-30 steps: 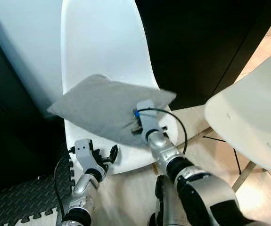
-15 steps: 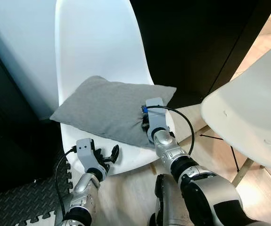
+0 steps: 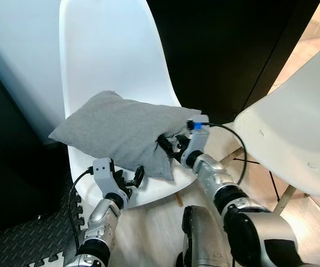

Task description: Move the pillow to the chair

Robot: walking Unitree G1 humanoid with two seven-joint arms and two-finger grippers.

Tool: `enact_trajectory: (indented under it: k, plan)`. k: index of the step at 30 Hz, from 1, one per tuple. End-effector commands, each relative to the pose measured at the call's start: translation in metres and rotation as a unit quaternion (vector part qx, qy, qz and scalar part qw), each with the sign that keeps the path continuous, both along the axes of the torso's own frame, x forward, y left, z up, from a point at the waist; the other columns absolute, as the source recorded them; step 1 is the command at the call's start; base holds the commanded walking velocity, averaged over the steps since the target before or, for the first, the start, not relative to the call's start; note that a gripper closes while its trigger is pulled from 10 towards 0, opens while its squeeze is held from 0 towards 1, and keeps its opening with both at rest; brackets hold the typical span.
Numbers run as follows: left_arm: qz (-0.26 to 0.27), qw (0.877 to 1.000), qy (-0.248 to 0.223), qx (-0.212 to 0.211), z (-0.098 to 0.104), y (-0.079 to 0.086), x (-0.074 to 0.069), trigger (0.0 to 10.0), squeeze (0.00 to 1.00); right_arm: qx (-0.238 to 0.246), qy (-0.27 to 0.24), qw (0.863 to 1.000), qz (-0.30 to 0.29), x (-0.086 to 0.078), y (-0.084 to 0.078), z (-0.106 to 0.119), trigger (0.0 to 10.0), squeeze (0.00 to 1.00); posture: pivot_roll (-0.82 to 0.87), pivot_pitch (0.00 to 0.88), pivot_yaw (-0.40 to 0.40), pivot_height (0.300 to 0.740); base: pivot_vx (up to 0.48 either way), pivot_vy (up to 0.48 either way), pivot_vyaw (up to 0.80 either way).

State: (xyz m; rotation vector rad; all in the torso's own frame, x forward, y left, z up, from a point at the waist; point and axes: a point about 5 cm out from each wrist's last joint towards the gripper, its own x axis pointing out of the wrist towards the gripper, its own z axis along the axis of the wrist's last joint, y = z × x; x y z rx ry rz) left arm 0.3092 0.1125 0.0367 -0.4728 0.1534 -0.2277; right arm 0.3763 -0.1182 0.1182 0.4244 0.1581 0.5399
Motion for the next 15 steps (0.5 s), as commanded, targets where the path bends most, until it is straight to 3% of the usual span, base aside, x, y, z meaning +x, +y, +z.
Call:
enact_trajectory:
  k: [1, 2, 3, 4, 6, 13, 15]
  plan:
    - [-0.013, 1.000, 0.008, 0.001, -0.002, -0.002, -0.001, 10.0, 0.00, 0.038, -0.008, 0.999, 0.014, -0.001, -0.002, 0.004, 10.0, 1.00, -0.03, 0.093, -0.026, 0.481, 0.000, 0.000, 0.00]
    - [-0.016, 1.000, 0.007, 0.001, -0.002, -0.003, -0.001, 10.0, 0.00, 0.063, -0.003, 0.998, 0.017, -0.002, -0.008, 0.003, 10.0, 1.00, -0.03, 0.089, -0.023, 0.481, 0.000, 0.000, 0.00]
    - [-0.021, 1.000, 0.006, -0.001, -0.002, -0.003, -0.001, 10.0, 0.00, 0.092, -0.005, 0.996, 0.021, -0.003, -0.013, 0.003, 10.0, 0.00, -0.04, 0.086, -0.022, 0.481, 0.000, 0.000, 0.00]
    - [-0.021, 1.000, 0.006, -0.001, -0.002, -0.003, -0.001, 10.0, 0.00, 0.092, -0.005, 0.996, 0.021, -0.003, -0.013, 0.003, 10.0, 0.00, -0.04, 0.086, -0.022, 0.481, 0.000, 0.000, 0.00]
    - [-0.040, 0.999, 0.009, -0.006, -0.006, -0.002, -0.006, 10.0, 0.00, 0.166, -0.006, 0.985, 0.044, -0.012, -0.023, -0.004, 10.0, 0.00, -0.04, 0.082, -0.020, 0.481, 0.000, 0.000, 0.00]
    - [-0.068, 0.997, 0.021, -0.018, -0.018, 0.005, -0.019, 10.0, 0.00, 0.212, 0.019, 0.975, 0.060, -0.026, -0.025, -0.025, 10.0, 0.00, -0.03, 0.075, -0.019, 0.481, 0.000, 0.000, 0.00]
    - [-0.072, 0.996, 0.035, -0.026, -0.027, 0.014, -0.029, 10.0, 0.00, 0.259, 0.034, 0.962, 0.077, -0.036, -0.028, -0.035, 10.0, 0.00, -0.03, 0.075, -0.022, 0.481, 0.000, 0.000, 0.00]
